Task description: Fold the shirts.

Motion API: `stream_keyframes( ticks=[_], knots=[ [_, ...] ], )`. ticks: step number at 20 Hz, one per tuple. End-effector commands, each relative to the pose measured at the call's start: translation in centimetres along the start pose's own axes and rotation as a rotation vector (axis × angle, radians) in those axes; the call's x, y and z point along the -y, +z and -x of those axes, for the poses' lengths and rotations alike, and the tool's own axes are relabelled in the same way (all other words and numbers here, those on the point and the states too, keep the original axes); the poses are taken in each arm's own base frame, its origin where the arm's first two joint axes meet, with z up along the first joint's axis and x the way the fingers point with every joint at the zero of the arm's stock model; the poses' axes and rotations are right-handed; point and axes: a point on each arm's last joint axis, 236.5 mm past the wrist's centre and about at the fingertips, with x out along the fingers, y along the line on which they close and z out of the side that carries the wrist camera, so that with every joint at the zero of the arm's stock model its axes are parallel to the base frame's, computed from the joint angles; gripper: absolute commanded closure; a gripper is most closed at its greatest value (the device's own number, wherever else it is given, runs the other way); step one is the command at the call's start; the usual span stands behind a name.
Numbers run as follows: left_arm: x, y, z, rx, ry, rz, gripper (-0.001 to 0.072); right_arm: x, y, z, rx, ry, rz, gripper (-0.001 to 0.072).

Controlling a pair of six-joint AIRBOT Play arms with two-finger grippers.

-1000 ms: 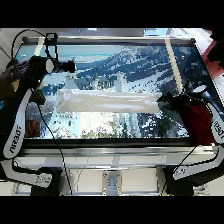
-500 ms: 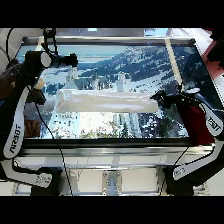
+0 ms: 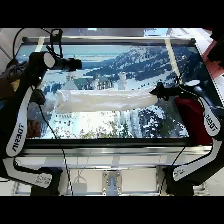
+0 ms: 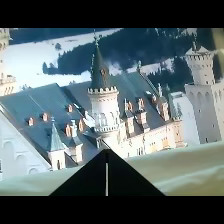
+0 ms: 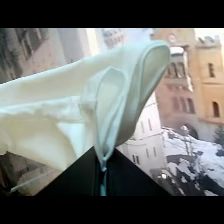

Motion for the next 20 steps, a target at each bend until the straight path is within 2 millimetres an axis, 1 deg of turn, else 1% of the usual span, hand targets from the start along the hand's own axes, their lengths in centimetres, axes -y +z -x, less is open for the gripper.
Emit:
stream_keyframes(
  ticks=[1, 3, 5, 7, 8, 10, 12, 14, 15, 18, 19, 20],
  knots=[
    [4.4, -3.7, -2.6, -0.118, -0.111, -0.011, 0.0693, -5.8, 1.4, 3.2, 0.015, 0.067, 0.076, 0.0685],
    [7.9, -6.1, -4.7, -0.172, -0.171, -0.059, 0.0694, -8.9, 1.5, 4.4, 0.008, 0.088, 0.133, 0.0685],
    [10.9, -9.3, -7.1, -0.236, -0.201, -0.111, 0.0694, -11.5, 1.5, 4.3, 0.003, 0.083, 0.176, 0.0686],
    [13.5, -12.5, -9.5, -0.288, -0.227, -0.139, 0.0694, -14.0, 0.9, 3.5, -0.007, 0.072, 0.250, 0.0685],
    [14.6, -13.3, -10.6, -0.290, -0.242, -0.130, 0.0694, -15.1, 0.4, 2.9, -0.014, 0.066, 0.280, 0.0686],
    [16.4, -14.3, -12.0, -0.284, -0.278, -0.091, 0.0694, -17.2, -0.7, 1.8, -0.032, 0.063, 0.327, 0.0686],
    [16.9, -15.2, -13.2, -0.285, -0.282, -0.080, 0.0695, -19.7, -1.6, 1.1, -0.033, 0.084, 0.373, 0.0686],
    [16.8, -16.3, -14.0, -0.309, -0.279, -0.064, 0.0695, -22.1, -2.2, 0.5, -0.020, 0.107, 0.409, 0.0687],
    [16.7, -16.6, -14.3, -0.312, -0.278, -0.062, 0.0694, -23.0, -2.5, 0.2, -0.018, 0.116, 0.428, 0.0687],
    [16.5, -15.6, -14.6, -0.277, -0.274, -0.051, 0.0694, -25.5, -3.8, -0.4, -0.026, 0.143, 0.475, 0.0688],
    [16.2, -14.9, -14.5, -0.268, -0.273, -0.047, 0.0694, -26.1, -4.2, -0.5, -0.025, 0.149, 0.487, 0.0687],
    [15.7, -13.5, -14.0, -0.258, -0.274, -0.041, 0.0693, -26.8, -4.4, -0.7, -0.021, 0.156, 0.493, 0.0688]
  ],
)
